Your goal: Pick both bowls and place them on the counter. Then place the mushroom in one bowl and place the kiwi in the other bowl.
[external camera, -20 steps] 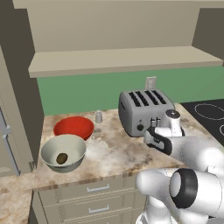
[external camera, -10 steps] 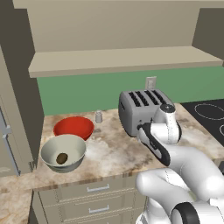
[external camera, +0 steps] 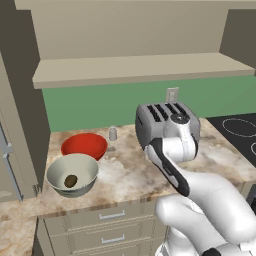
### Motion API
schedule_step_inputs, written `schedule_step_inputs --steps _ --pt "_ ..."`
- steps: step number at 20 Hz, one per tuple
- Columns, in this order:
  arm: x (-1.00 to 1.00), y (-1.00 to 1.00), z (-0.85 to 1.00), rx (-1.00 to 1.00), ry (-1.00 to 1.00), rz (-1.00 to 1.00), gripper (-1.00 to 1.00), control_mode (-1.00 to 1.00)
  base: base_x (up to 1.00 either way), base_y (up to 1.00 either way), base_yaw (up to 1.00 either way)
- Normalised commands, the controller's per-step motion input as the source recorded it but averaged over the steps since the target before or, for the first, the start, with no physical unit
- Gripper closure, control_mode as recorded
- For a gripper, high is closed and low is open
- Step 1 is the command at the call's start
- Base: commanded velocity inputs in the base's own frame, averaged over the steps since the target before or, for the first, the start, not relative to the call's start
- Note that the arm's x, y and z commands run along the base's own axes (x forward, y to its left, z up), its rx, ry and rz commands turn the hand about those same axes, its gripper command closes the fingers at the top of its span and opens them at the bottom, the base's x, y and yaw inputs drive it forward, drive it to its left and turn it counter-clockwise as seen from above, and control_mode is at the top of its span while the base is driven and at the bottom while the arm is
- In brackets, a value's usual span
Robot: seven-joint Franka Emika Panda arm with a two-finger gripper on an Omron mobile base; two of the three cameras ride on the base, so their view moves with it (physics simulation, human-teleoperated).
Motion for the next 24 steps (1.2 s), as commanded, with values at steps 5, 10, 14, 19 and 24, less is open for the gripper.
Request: schedule_step_inputs --steps 5,10,14,19,24 --pt "0.06 0.52 0.27 0.0 0.0 0.0 1.0 -1.0 0.0 0.0 0.0" --pt "0.15 0.53 0.2 0.0 -0.03 0.0 1.0 -1.0 0.0 0.0 0.0" --pt "0.19 0.53 0.2 0.0 -0.02 0.0 1.0 -1.0 0.0 0.0 0.0" --pt "0.28 0.54 0.15 0.0 0.0 0.0 1.0 -1.0 0.0 0.0 0.0" --pt "0.41 0.52 0.1 0.0 0.0 -0.02 1.0 -1.0 0.0 0.0 0.0"
